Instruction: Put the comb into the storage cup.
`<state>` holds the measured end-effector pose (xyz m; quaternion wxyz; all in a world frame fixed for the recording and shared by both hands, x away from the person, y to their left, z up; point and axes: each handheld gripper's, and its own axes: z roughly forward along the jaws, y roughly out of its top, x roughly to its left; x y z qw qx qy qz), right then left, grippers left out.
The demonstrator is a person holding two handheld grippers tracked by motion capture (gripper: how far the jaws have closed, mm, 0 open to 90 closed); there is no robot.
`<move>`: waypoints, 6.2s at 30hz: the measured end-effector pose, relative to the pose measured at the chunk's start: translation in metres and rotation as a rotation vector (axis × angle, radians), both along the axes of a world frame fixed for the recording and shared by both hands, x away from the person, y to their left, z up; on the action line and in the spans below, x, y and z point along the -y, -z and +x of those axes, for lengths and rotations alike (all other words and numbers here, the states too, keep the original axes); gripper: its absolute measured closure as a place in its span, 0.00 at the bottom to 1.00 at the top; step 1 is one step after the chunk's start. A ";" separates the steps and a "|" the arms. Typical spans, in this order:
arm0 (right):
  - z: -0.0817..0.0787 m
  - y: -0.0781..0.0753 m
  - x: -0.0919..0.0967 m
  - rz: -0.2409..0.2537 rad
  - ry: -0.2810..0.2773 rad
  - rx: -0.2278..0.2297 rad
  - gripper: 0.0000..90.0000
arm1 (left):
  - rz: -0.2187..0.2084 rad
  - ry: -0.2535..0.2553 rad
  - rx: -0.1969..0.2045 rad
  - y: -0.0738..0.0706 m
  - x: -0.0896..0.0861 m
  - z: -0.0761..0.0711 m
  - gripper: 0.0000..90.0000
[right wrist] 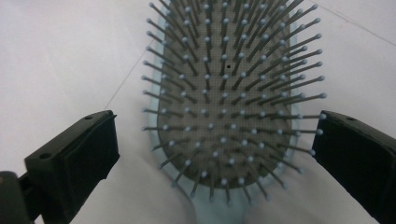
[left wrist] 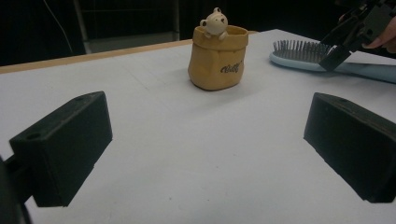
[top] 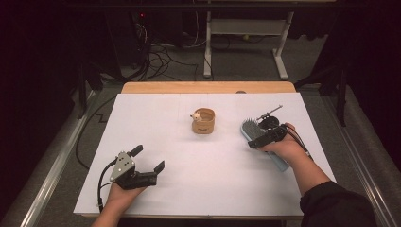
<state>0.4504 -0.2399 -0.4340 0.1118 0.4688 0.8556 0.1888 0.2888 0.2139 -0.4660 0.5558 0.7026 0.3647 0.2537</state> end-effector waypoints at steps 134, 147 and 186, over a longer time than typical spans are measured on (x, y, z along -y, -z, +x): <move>-0.065 -0.034 0.005 0.185 0.035 0.376 0.23 | -0.019 -0.006 -0.031 0.000 0.001 0.000 0.04; -0.076 -0.035 0.009 0.281 0.060 0.480 0.23 | -0.014 -0.010 -0.028 -0.001 0.001 -0.001 0.03; -0.113 -0.037 0.013 0.421 0.046 0.707 0.23 | 0.029 0.015 -0.039 -0.003 0.011 -0.007 0.00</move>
